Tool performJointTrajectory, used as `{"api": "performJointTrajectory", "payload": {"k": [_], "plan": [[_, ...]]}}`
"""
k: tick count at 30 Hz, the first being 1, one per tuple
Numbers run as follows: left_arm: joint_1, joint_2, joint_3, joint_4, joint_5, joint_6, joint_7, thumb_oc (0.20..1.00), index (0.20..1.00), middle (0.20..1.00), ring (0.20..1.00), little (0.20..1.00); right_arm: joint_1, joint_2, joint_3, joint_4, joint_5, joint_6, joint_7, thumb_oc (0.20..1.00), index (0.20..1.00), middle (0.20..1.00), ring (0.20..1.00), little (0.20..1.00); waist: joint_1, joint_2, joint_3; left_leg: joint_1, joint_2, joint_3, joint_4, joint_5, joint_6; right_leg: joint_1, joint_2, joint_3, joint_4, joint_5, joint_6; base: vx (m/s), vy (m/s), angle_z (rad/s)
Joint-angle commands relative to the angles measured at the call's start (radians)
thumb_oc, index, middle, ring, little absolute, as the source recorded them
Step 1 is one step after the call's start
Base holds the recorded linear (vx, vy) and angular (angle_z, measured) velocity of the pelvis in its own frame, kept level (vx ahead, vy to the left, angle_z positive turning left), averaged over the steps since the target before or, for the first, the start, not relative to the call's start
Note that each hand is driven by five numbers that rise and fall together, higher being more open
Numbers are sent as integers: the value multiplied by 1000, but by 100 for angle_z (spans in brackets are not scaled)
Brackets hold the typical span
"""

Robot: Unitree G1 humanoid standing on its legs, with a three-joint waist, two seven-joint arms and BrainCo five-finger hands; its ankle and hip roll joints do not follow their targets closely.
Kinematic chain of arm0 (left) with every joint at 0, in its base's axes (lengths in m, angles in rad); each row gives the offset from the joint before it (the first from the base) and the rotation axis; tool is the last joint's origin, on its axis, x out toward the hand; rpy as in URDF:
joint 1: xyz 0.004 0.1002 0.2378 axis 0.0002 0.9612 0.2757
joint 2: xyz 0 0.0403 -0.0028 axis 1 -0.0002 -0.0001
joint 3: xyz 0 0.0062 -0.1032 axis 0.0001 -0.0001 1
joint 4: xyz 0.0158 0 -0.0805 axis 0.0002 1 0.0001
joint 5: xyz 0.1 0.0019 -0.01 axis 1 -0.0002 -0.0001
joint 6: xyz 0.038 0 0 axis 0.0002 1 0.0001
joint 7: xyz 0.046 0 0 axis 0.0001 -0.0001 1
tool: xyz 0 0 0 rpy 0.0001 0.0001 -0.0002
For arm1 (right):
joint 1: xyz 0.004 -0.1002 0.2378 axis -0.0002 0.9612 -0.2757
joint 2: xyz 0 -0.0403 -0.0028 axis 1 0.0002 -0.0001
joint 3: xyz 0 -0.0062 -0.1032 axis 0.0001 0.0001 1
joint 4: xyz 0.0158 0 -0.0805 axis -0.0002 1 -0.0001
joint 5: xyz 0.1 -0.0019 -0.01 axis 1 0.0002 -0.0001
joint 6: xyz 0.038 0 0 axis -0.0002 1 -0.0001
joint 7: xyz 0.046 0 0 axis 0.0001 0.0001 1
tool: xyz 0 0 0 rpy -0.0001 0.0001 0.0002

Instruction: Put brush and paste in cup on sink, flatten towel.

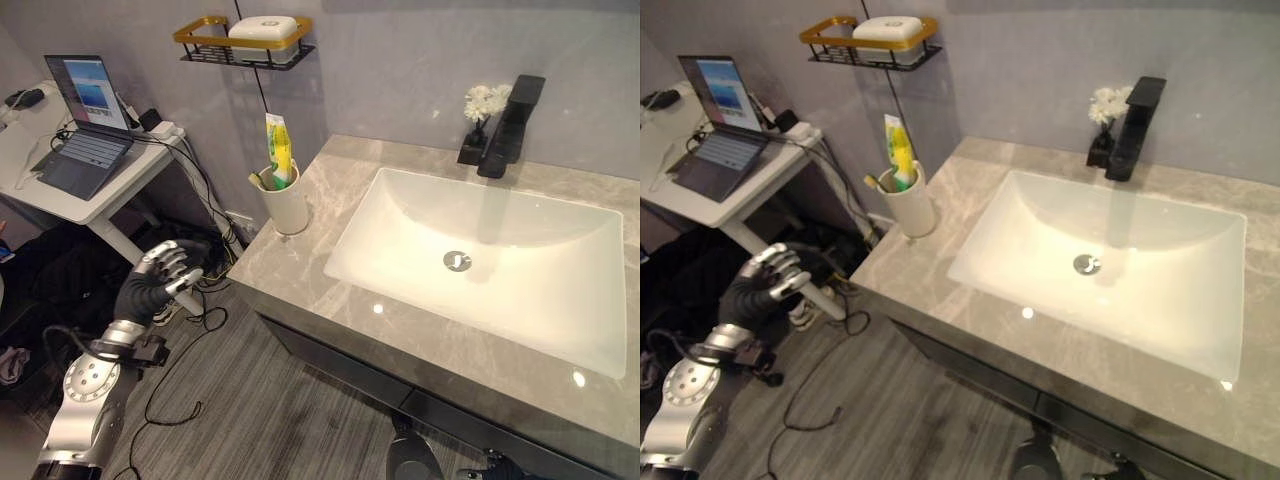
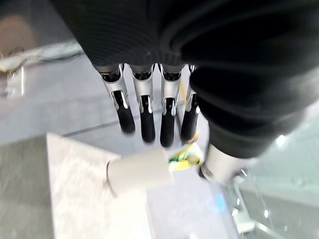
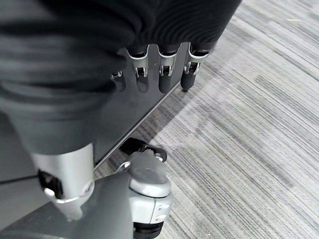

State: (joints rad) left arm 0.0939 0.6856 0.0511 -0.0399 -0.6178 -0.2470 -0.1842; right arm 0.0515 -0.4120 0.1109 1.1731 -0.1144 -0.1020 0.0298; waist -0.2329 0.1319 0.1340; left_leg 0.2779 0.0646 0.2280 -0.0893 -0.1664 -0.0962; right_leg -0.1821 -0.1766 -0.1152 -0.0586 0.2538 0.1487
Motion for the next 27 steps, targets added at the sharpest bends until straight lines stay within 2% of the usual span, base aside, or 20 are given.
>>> {"api": "performJointTrajectory", "payload": {"k": [1,4,8,10,21,27], "plan": [[-53,66,15,42,17,-37,-4,200,200,200,200,200,0,19,13,32,-17,10,4,1000,1000,1000,1000,1000,-23,-48,-3,-1,-90,1,34,-4,56,-82,-47,89,-21,138,76,-47,8,-22],[-61,76,13,110,43,-38,3,200,200,200,200,200,10,5,32,-13,-30,-1,2,1000,1000,1000,1000,1000,-29,-42,-2,-26,-95,34,29,1,47,-133,-50,103,-29,128,81,-57,-7,-33],[-86,57,-8,164,58,-29,14,200,200,200,200,200,15,2,39,-10,-36,0,5,1000,1000,1000,1000,1000,-39,-41,6,-40,-94,28,33,5,45,-138,-57,106,-29,145,81,2,-30,-11],[-111,42,-26,208,75,-23,22,200,200,200,200,200,17,-6,44,-21,-38,0,2,1000,1000,1000,1000,1000,-50,-28,7,-45,-92,32,29,8,42,-147,-56,107,-29,137,78,10,-13,2],[-217,33,-64,296,108,-24,68,200,200,200,200,200,-32,-45,29,-42,4,4,-30,1000,1000,1000,1000,1000,-76,14,24,-92,-85,57,51,7,32,-196,-46,131,-29,134,75,13,-16,-3],[-269,32,-74,301,102,-29,86,200,200,200,200,200,-40,-51,24,-27,16,7,-40,1000,1000,1000,1000,1000,-82,25,25,-98,-83,60,51,9,28,-205,-42,136,-29,133,72,24,-17,-5]]}}
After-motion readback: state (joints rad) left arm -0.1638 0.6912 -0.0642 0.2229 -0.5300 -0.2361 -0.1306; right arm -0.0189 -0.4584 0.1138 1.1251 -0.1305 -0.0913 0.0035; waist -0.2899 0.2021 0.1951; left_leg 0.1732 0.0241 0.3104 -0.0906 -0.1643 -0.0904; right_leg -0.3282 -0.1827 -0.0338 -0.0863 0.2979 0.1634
